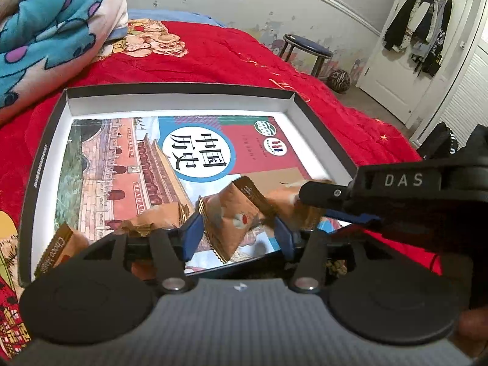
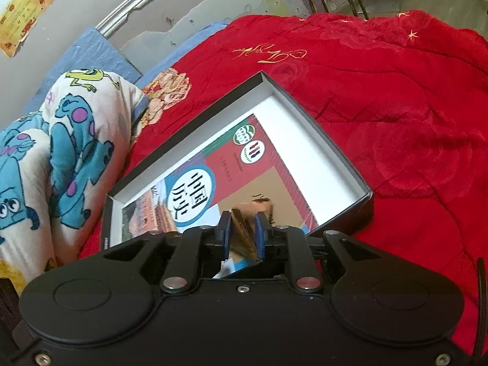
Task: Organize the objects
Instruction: 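Open both grippers to drop the brown packets into the black box, then grasp the blue crochet scrunchie with the left gripper while the right grasps a cream crochet scrunchie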
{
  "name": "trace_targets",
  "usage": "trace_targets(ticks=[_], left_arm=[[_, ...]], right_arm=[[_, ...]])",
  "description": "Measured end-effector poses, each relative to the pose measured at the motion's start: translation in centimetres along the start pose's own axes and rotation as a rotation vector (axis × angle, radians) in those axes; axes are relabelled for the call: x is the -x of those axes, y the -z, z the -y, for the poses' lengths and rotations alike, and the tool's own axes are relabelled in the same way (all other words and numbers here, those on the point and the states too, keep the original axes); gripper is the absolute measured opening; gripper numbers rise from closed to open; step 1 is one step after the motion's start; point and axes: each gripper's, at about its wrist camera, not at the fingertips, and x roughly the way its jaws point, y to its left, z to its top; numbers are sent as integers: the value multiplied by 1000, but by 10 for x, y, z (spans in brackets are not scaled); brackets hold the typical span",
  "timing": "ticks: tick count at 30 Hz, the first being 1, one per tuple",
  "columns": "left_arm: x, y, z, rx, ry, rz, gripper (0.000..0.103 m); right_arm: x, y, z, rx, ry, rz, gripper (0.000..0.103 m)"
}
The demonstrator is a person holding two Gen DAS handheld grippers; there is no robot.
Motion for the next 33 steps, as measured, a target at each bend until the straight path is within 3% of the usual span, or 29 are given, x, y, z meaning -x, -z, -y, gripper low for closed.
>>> trace_targets(ticks=[2, 4, 13, 17, 21, 26, 33], left_arm=[[5, -2, 0, -7, -4, 3, 70], [13, -5, -1, -14, -6, 12, 71], [77, -4, -10, -38, -9, 92, 81], [99, 7, -12, -83, -48, 93, 82], [115, 33, -18, -71, -71, 85, 82], [109, 64, -26, -39, -118, 53, 82], [80, 78, -17, -42, -91, -11, 82]], right_arm=[[6, 0, 0, 0, -12, 13, 20], [15, 0, 0, -4, -23, 27, 28], [72, 23, 1, 33, -5, 69, 33], [92, 37, -6, 56, 4, 93, 34], [94, 60, -15, 78, -46, 48, 35], [80, 89, -21, 87, -44, -38, 35], [58, 98, -25, 109, -35, -86, 35]])
